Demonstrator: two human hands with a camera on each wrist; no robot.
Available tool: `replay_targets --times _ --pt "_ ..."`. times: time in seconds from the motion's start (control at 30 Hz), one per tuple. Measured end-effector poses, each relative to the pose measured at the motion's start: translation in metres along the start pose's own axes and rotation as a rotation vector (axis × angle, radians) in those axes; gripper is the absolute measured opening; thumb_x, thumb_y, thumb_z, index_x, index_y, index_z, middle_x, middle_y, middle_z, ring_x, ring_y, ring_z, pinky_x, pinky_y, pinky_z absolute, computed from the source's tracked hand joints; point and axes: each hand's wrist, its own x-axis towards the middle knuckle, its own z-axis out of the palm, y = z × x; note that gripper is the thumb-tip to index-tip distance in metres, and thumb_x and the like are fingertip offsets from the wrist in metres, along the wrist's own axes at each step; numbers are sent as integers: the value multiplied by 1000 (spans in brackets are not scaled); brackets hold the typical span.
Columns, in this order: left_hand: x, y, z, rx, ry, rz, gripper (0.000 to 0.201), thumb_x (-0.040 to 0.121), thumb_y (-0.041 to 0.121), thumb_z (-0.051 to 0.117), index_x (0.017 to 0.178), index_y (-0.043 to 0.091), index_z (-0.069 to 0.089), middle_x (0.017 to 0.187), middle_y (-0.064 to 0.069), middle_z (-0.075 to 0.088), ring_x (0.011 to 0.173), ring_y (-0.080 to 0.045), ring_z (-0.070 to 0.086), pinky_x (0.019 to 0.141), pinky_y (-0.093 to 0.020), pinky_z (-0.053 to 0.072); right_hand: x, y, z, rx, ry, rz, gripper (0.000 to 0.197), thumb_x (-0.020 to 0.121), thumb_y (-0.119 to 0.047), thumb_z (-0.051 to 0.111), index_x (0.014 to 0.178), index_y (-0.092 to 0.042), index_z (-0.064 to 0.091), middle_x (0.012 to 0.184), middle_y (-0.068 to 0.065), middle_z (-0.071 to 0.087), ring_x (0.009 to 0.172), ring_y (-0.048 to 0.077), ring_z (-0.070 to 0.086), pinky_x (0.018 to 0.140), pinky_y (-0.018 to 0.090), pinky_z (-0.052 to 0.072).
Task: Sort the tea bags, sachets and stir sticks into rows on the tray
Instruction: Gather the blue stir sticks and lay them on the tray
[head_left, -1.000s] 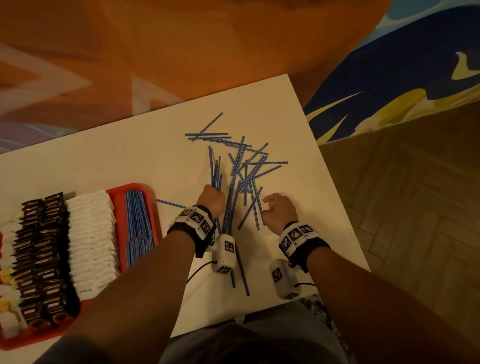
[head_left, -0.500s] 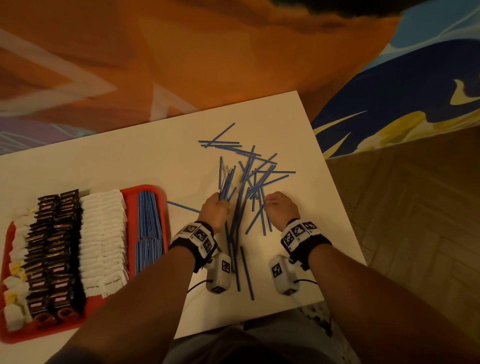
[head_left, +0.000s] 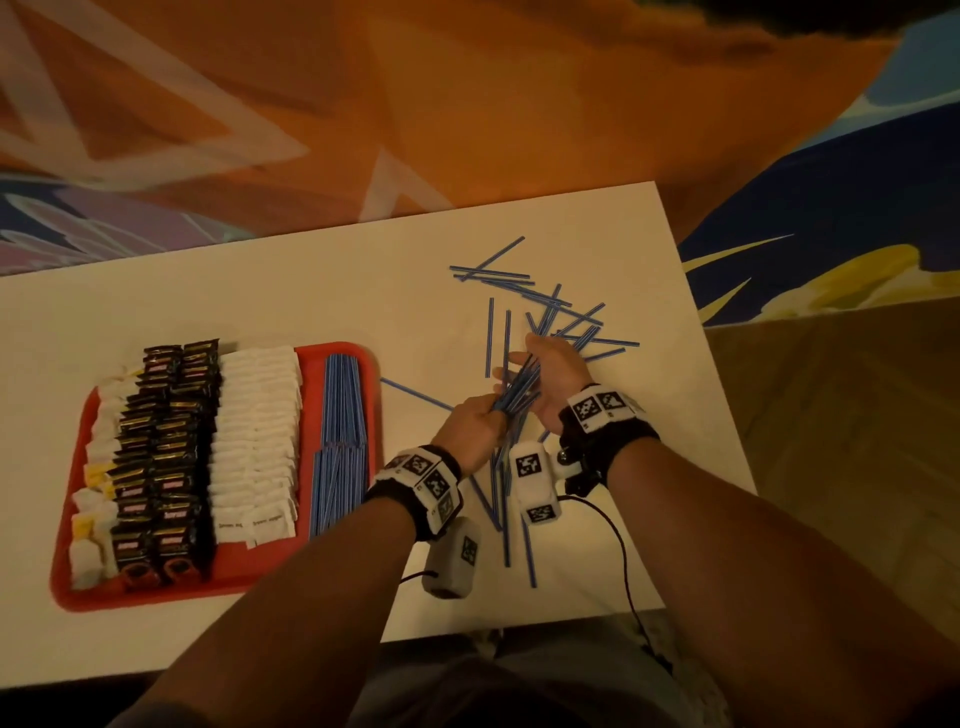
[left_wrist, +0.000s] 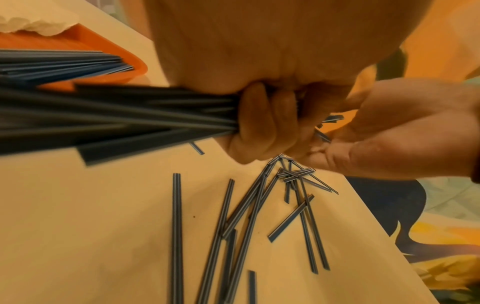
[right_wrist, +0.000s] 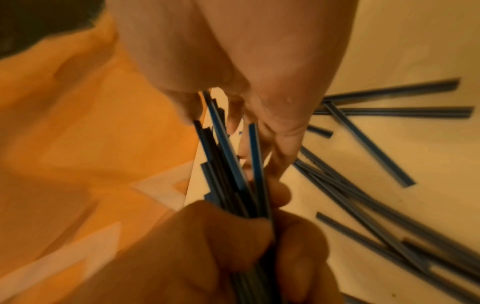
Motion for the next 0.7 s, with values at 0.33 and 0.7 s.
replay_targets --times 0.33,0.7 --pt "-16 18 -5 -212 12 -4 5 74 13 46 71 10 49 51 1 41 40 -15 34 42 -21 25 -18 -11 11 48 -26 -137 21 103 -24 46 106 -11 61 63 1 45 49 14 43 52 30 43" --pt "-33 34 -18 -155 19 71 43 99 36 58 66 15 40 49 -4 32 43 -18 22 44 -28 23 -58 -31 27 -500 -101 -518 50 104 -38 39 80 -5 68 73 12 65 54 23 62 70 36 54"
